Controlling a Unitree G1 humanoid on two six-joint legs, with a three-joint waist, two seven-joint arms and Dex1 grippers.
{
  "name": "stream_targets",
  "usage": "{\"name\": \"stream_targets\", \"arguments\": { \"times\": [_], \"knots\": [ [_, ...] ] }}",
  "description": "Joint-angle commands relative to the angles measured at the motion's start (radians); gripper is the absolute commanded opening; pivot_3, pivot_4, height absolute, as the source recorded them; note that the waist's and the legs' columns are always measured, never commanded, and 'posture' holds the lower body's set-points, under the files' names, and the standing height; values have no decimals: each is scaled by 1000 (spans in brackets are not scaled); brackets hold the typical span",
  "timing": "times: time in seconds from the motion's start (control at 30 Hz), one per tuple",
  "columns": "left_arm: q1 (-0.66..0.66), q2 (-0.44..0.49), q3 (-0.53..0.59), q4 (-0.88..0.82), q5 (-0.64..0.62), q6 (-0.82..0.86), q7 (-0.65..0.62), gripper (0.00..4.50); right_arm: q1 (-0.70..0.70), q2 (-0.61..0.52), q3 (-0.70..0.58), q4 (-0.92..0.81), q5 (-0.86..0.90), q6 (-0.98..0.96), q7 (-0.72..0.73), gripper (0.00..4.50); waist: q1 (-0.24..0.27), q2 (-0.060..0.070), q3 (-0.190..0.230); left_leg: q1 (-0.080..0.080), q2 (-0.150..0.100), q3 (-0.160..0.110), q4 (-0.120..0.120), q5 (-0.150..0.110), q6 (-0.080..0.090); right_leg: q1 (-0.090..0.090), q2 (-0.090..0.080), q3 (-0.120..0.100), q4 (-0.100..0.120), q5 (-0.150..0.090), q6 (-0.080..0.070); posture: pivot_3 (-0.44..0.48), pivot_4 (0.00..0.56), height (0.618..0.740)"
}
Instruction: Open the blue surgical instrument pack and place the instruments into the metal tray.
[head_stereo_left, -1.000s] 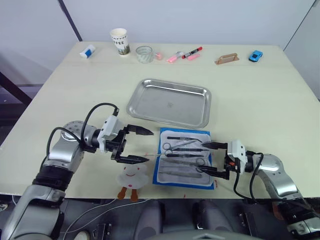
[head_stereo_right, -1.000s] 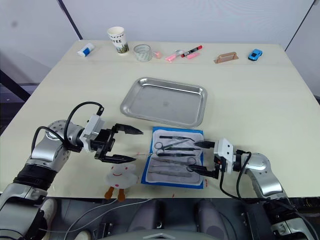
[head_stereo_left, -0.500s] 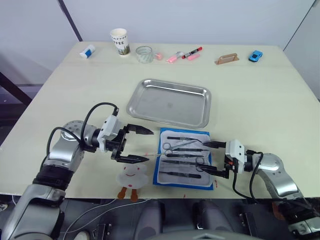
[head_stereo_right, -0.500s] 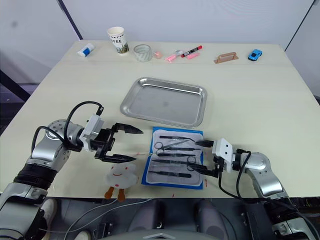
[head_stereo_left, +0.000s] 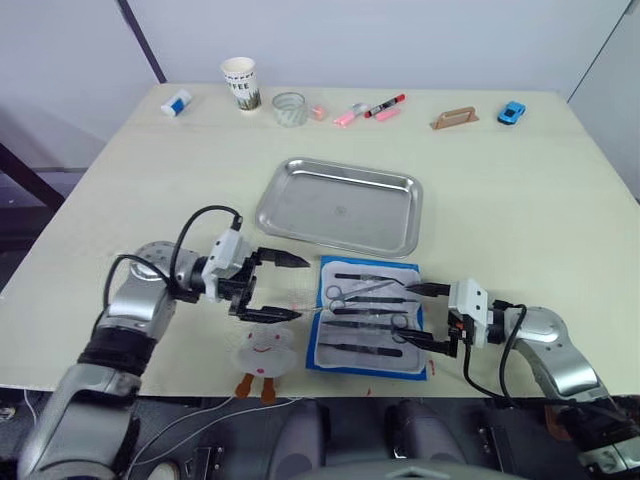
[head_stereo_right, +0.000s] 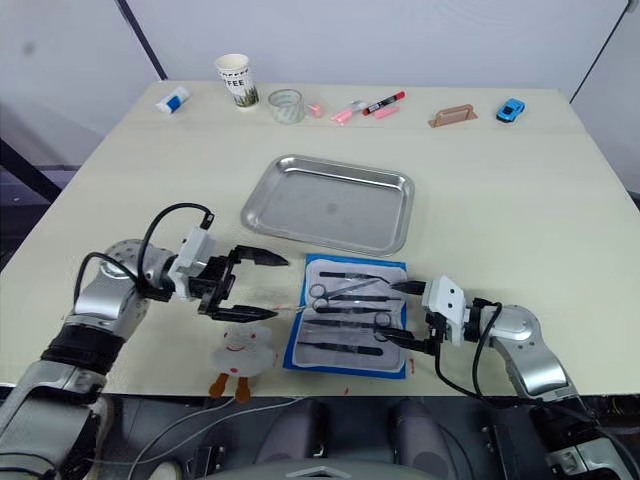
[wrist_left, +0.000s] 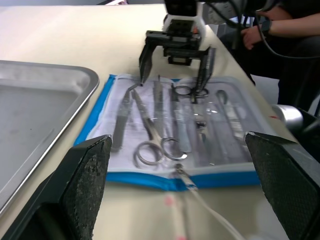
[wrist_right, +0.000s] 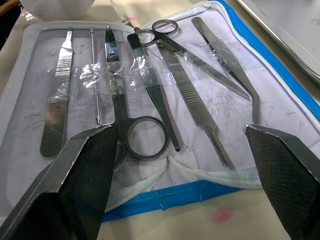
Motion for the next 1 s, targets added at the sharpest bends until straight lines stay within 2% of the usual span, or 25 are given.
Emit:
{"name": "stream_targets", "arguments": {
  "times": [0.03,0.07,0.1,0.17,0.27,0.57,0.8,0.93,1.0],
  "knots": [
    [-50,-49,30,28,50,6,31,4500,12,-7,28,38,-43,5,-1,4399,-1,0,0,0,0,0,0,0,0,0,0,0,0,0,0,0,150,728],
    [-60,-63,29,36,63,10,34,4500,11,-7,29,41,-43,3,0,4399,-2,0,0,0,0,0,0,0,0,0,0,0,0,0,0,0,150,728],
    [-68,-74,27,41,73,7,29,4111,11,-7,29,43,-43,2,0,4500,-4,0,0,0,0,0,0,0,0,0,0,0,0,0,0,0,150,728],
    [-85,-96,30,51,83,15,24,3699,11,-7,31,46,-43,0,-1,4500,-4,0,0,0,0,0,0,0,0,0,0,0,0,0,0,0,150,728],
    [-129,-125,21,106,134,-17,27,2280,14,-6,33,48,-44,-2,-3,4500,-3,0,0,0,0,0,0,0,0,0,0,0,0,0,0,0,150,728],
    [-269,-209,-17,286,282,-102,-7,2280,6,2,36,67,-46,-17,-9,4500,-5,0,0,0,0,0,0,0,0,0,1,0,0,0,0,0,150,728],
    [-322,-264,-38,353,332,-142,-48,2280,0,7,37,78,-47,-25,-13,4500,-7,0,0,0,0,0,0,0,0,0,1,1,0,0,0,0,150,728],
    [-330,-282,-38,381,353,-172,-37,1398,0,8,37,79,-49,-28,-17,4500,-6,0,0,0,0,-1,0,0,0,0,1,1,0,0,0,0,150,728],
    [-331,-286,-36,391,360,-182,-38,1398,1,8,37,79,-49,-29,-18,4500,-6,0,0,0,0,0,0,0,0,0,1,1,0,0,0,0,150,728]
  ]
}}
